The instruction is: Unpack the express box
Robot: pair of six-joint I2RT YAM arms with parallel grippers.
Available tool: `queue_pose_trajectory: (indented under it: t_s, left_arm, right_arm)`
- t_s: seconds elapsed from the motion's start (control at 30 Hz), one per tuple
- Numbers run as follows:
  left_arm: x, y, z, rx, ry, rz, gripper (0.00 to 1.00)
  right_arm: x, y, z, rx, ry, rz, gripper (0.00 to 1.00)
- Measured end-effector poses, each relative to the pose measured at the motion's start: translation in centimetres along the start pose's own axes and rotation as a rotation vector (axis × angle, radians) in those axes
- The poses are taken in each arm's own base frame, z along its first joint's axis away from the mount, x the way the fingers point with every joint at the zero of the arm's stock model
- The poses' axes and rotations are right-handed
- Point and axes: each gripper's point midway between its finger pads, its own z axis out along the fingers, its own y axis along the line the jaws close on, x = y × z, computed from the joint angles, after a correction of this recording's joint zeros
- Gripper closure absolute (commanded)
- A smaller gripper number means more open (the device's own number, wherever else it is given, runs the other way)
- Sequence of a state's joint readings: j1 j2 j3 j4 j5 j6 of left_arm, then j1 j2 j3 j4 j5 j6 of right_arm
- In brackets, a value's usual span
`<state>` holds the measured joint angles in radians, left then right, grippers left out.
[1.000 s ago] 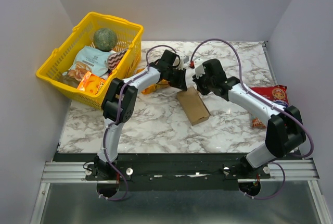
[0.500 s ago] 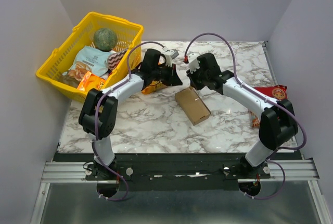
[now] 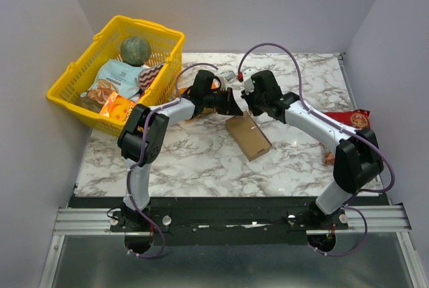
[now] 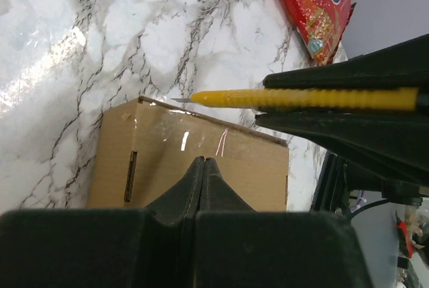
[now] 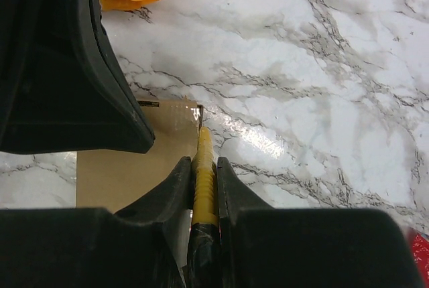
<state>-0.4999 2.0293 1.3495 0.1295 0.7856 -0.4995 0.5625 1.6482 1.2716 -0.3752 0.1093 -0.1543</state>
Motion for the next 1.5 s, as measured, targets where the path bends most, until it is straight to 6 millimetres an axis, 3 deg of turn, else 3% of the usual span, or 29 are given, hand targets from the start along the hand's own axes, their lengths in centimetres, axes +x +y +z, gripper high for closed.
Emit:
queue_pose_trajectory:
  t_s: [0.23, 0.43, 1.3, 1.5]
  left_arm:
    - [-0.2, -0.3, 0.3, 0.015, -0.011, -0.009, 1.00]
    - [2.1, 2.1, 1.7, -0.014, 0.037, -0.067, 1.00]
    - [1.5, 2.3, 2.0, -0.038, 0.031, -0.069, 1.00]
    - [1.5, 2.3, 2.0, -0.038, 0.032, -0.063, 1.00]
  right_arm:
    - [0.5, 0.3, 0.2, 0.006, 0.009, -0.002, 1.00]
    - [0.4, 0.3, 0.1, 0.008, 0.007, -0.004, 1.00]
    - [0.1, 0.4, 0.1, 0.020, 0.000, 0.026, 1.00]
    - [-1.2, 0.6, -0.3, 0.016, -0.029, 0.069, 1.00]
